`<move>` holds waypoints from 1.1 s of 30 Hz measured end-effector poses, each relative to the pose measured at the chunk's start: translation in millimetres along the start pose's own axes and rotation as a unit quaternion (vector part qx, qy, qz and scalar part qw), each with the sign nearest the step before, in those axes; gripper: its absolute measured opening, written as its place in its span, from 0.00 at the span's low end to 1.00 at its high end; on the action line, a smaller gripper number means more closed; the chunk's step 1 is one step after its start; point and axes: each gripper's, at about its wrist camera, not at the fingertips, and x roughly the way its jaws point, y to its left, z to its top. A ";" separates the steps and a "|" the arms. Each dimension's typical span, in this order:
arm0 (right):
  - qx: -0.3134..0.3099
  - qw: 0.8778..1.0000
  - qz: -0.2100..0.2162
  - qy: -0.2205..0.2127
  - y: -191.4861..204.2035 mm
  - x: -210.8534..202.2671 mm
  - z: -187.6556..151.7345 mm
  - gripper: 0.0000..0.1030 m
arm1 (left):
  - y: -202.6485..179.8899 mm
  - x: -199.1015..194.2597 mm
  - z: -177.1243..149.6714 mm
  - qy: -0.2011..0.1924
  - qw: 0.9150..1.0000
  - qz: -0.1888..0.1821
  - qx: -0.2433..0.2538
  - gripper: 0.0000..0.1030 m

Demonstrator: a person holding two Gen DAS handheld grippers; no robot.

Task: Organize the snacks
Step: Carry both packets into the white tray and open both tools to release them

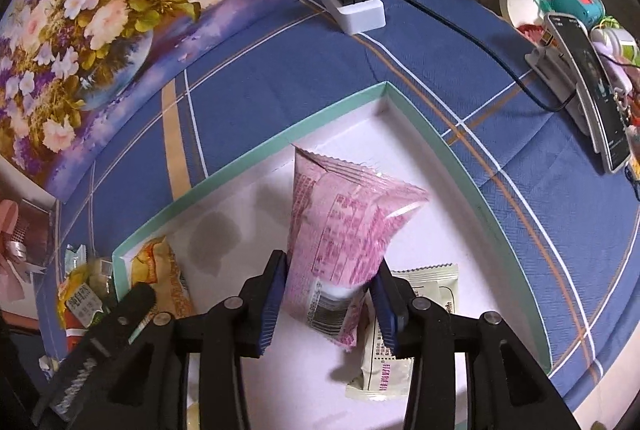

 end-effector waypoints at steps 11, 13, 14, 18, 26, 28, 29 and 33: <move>-0.006 1.000 -0.005 -0.007 -1.5 -5.1 -3.8 0.80 | 13.6 -22.9 2.2 -0.045 0.996 0.078 0.024 0.87; -0.007 1.000 -0.004 -0.008 -1.4 -5.9 -5.0 0.87 | 14.9 -24.2 1.3 -0.046 0.994 0.091 0.031 1.00; -0.007 1.000 -0.004 -0.008 -1.0 -6.0 -5.2 0.88 | 16.0 -24.9 0.0 -0.046 0.994 0.095 0.034 1.00; -0.012 1.000 -0.010 -0.011 0.9 -8.5 -9.5 0.92 | 22.7 -28.1 -4.6 -0.042 0.994 0.100 0.029 1.00; -0.026 1.000 -0.009 -0.008 9.1 -14.5 -20.6 0.92 | 32.8 -48.6 -10.7 -0.067 0.985 0.161 0.015 1.00; -0.030 0.999 -0.010 -0.012 12.5 -19.1 -24.2 0.92 | 37.9 -54.4 -12.6 -0.073 0.983 0.171 0.003 1.00; -0.034 0.999 -0.009 -0.014 14.7 -21.0 -25.7 0.92 | 40.7 -57.4 -14.2 -0.075 0.982 0.175 -0.003 1.00; -0.048 0.998 -0.014 -0.023 24.6 -28.0 -32.8 0.92 | 49.3 -66.5 -17.7 -0.073 0.982 0.175 -0.014 1.00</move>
